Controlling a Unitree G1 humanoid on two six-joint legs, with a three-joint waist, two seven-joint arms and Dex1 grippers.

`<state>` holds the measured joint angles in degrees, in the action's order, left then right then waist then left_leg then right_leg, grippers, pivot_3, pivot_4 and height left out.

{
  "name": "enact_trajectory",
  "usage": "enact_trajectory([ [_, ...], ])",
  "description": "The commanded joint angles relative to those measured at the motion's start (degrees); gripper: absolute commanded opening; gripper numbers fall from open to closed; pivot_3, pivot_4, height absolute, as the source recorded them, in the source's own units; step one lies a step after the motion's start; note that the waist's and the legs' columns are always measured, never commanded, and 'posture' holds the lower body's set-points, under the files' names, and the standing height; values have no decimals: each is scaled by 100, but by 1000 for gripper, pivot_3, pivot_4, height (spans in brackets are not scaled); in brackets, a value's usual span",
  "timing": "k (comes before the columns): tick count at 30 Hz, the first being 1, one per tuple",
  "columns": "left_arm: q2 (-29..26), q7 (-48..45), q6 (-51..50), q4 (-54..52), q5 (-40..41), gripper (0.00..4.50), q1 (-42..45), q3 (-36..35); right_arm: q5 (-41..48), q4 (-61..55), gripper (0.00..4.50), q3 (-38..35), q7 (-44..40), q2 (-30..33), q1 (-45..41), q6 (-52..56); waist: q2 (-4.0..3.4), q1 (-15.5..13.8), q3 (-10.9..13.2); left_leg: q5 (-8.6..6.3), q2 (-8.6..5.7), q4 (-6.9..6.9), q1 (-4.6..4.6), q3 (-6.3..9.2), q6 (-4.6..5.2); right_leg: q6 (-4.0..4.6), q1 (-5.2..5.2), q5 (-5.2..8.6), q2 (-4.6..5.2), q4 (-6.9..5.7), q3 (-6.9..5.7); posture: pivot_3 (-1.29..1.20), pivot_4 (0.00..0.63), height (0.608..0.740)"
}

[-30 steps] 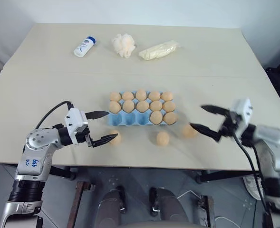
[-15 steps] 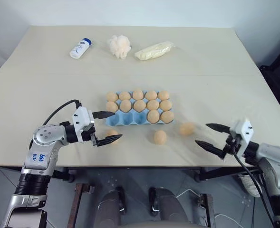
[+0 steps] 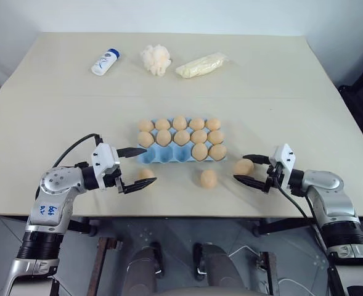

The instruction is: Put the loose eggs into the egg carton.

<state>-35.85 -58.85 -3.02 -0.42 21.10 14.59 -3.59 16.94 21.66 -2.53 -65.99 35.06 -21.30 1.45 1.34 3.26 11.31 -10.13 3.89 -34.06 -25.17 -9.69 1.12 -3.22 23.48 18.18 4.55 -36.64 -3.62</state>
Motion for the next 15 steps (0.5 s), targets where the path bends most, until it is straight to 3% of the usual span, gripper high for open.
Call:
enact_trajectory([
  [1, -111, 68, 108, -205, 96, 4500, -133, -305, 116, -387, 2840, -83, -152, 126, 47, -72, 0, -1, 0, 0, 0, -1, 1, 0, 0, 0, 0, 0, 0, -2, 0, 0, 150, 740],
  [3, -136, 121, 129, -165, 85, 4500, -194, -403, 240, -819, 2247, -146, -184, 218, 177, 127, 0, -6, 0, 0, 1, -1, 2, 1, -1, 1, 0, 0, 1, -3, 0, 0, 150, 740],
  [11, -197, 268, 86, -145, 65, 4500, -418, -689, 1153, -2757, 2247, 27, -28, 192, 168, 1679, -1, 13, 0, -2, 2, 2, 1, 3, -1, 3, 3, 2, 4, -2, 4, 0, 150, 740],
  [15, -169, 354, 48, -225, 58, 4500, -527, -705, 680, -2843, 2247, 689, 448, -299, -452, 1900, 0, 25, -1, -3, 5, 6, 1, 3, -3, 13, 12, 2, 2, -2, 6, 0, 150, 740],
])
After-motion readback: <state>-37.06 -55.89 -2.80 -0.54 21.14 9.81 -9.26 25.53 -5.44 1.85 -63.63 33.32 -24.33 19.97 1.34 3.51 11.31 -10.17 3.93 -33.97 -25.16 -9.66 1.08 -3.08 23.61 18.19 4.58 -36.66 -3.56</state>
